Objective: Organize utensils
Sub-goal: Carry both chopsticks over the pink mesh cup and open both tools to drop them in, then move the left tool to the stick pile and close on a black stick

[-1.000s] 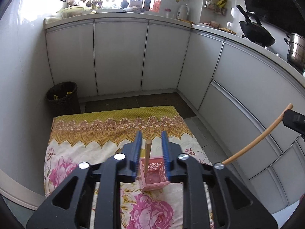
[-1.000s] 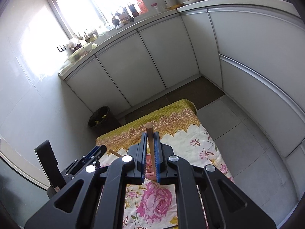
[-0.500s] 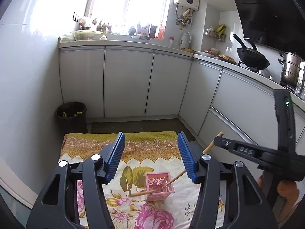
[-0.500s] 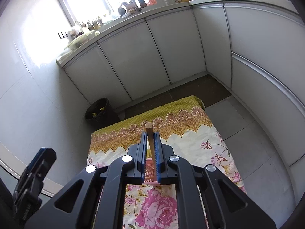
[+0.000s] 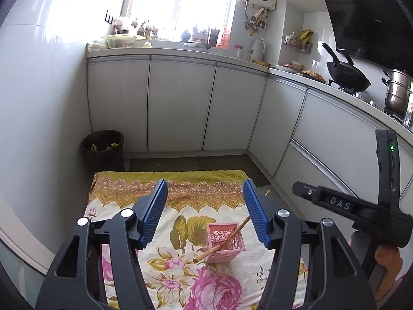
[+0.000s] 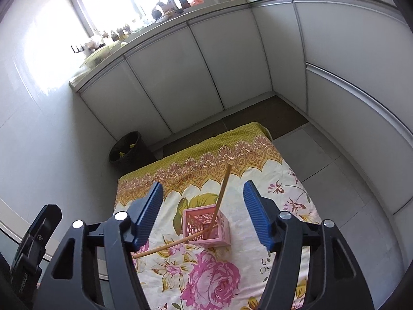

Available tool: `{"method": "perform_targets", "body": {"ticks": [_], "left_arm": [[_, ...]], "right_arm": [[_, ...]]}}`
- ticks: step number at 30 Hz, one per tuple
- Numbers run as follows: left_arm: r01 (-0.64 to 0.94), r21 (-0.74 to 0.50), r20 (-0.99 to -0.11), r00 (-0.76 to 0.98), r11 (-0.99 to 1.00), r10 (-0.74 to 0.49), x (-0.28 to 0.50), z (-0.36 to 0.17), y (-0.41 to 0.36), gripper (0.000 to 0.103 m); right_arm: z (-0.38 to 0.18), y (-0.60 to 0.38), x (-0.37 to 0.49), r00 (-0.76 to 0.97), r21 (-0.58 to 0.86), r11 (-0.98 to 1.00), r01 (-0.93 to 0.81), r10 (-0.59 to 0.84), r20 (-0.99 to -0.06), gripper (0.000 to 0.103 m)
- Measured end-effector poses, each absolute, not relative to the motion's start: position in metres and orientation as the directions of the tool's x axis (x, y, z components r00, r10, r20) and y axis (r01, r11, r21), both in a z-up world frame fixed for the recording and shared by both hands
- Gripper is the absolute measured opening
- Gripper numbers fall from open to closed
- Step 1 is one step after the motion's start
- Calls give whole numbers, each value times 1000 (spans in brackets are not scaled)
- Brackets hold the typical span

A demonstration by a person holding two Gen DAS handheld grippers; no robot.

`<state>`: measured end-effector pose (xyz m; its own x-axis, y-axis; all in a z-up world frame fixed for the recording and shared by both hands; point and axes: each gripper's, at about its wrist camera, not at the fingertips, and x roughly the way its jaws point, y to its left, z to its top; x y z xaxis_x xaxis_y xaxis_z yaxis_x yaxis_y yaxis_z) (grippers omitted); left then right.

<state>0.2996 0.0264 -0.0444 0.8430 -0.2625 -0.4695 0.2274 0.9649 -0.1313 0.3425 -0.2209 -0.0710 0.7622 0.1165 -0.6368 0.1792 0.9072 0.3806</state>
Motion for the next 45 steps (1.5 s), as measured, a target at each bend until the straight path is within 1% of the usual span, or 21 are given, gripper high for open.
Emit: {"method": "perform_targets", "body": {"ticks": [1,2,3,5,6,7,12,14,17,21,24,29,30,31,32,35,37,38,40,42,45], "left_arm": [[230,-128,-470,843,965,-263,296,-45,26,66],[233,-122,-471,842,965,-263,293,-46,26,68],[238,-114,-475,840,965,-263,290,-46,25,73],[250,-99,-482,834,963,-267,283,-50,23,82],[258,-94,-485,831,961,-271,279,-52,22,91],[266,-89,-488,828,960,-275,275,-54,20,96],[322,-44,-530,795,946,-295,258,-70,5,96],[366,-25,-575,756,930,-313,251,-81,-5,96],[455,44,-647,691,889,-322,240,-107,-27,96],[623,146,-791,540,769,-287,231,-156,-66,96],[728,196,-861,449,657,-240,224,-193,-90,96],[816,235,-923,357,529,-141,221,-245,-116,95],[823,235,-931,344,518,-124,223,-252,-119,94],[830,228,-940,323,509,-107,226,-259,-123,89],[836,217,-950,299,505,-88,230,-266,-126,87],[860,194,-968,247,473,-52,233,-282,-133,74],[871,179,-976,215,457,-28,236,-293,-138,61],[877,170,-980,198,449,-16,237,-298,-140,58],[889,160,-985,171,430,14,239,-310,-145,47],[897,155,-988,151,415,42,242,-319,-148,42],[905,142,-990,128,402,62,246,-328,-153,41]], "right_arm": [[-69,-228,337,767,387,901,196,105,-632,71],[-68,-233,332,771,391,896,210,94,-630,77],[-68,-242,325,776,396,890,225,82,-626,79],[-66,-255,309,785,407,878,251,61,-616,91],[-67,-263,299,790,409,873,264,48,-611,93],[-67,-270,290,792,406,873,271,37,-609,95],[-80,-292,247,775,324,896,302,-33,-631,96],[-88,-294,227,771,271,915,300,-65,-634,96],[-104,-291,196,764,177,940,293,-118,-634,96],[-138,-281,155,719,79,959,273,-149,-679,96],[-166,-277,128,660,85,963,255,-109,-743,96],[-209,-287,95,543,189,936,297,-3,-840,96],[-217,-290,91,528,205,929,308,12,-849,96],[-222,-291,85,518,214,924,317,20,-855,96],[-228,-292,82,511,221,919,326,25,-859,96],[-242,-297,76,482,234,908,348,40,-875,96],[-249,-299,75,465,243,903,355,54,-884,96],[-251,-300,77,458,248,901,356,63,-887,96],[-255,-301,78,447,256,899,356,77,-891,96],[-257,-303,79,443,262,897,355,85,-892,96],[-258,-305,78,440,270,895,356,95,-893,96]]}}
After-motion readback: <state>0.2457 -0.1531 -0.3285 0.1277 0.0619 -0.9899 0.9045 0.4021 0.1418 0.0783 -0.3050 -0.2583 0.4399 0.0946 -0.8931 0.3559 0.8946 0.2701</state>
